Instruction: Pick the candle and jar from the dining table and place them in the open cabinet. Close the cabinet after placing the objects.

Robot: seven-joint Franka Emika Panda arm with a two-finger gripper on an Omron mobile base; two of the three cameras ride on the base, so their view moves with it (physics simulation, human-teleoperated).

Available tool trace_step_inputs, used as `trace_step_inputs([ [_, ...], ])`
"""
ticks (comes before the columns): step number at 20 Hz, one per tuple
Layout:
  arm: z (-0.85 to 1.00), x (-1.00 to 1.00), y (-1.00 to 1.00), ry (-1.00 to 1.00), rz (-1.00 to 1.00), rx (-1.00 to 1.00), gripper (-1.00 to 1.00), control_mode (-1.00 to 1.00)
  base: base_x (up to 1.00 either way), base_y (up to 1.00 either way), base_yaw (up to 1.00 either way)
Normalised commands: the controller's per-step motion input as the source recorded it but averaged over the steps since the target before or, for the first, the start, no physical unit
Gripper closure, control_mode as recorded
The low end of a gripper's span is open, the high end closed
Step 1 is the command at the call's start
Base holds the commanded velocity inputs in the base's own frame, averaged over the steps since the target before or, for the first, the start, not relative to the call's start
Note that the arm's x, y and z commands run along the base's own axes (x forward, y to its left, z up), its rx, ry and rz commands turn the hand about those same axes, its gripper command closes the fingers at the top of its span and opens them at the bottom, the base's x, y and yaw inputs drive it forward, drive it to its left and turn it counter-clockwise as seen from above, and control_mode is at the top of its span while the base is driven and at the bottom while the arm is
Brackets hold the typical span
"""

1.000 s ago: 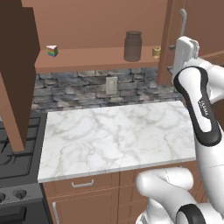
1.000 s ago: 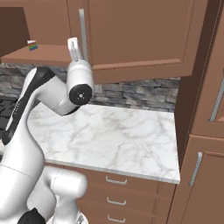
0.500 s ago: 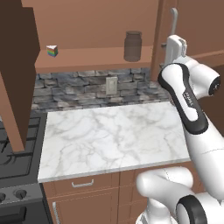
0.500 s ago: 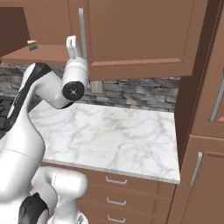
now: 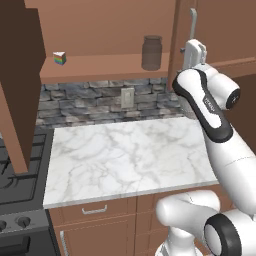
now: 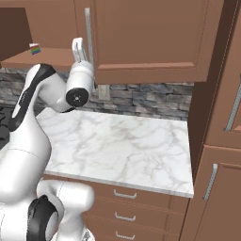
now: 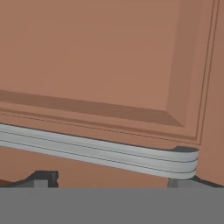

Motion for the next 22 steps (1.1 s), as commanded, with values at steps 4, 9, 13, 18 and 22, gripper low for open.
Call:
trace_step_inputs([
  [4,0.0,0.25,0.0,-0.02,-0.02,0.02,-1.0,-1.0,0.0,0.0,0.0],
  [9,0.0,0.33,0.0,-0.03,-0.03,0.01,-1.0,-1.0,0.0,0.0,0.0],
  [13,0.0,0.34,0.0,-0.03,-0.03,0.02,-1.0,-1.0,0.0,0.0,0.0],
  [18,0.0,0.34,0.0,-0.03,-0.03,0.03,-1.0,-1.0,0.0,0.0,0.0],
  [22,0.0,0.35,0.0,-0.02,-0.03,0.03,-1.0,-1.0,0.0,0.0,0.0],
])
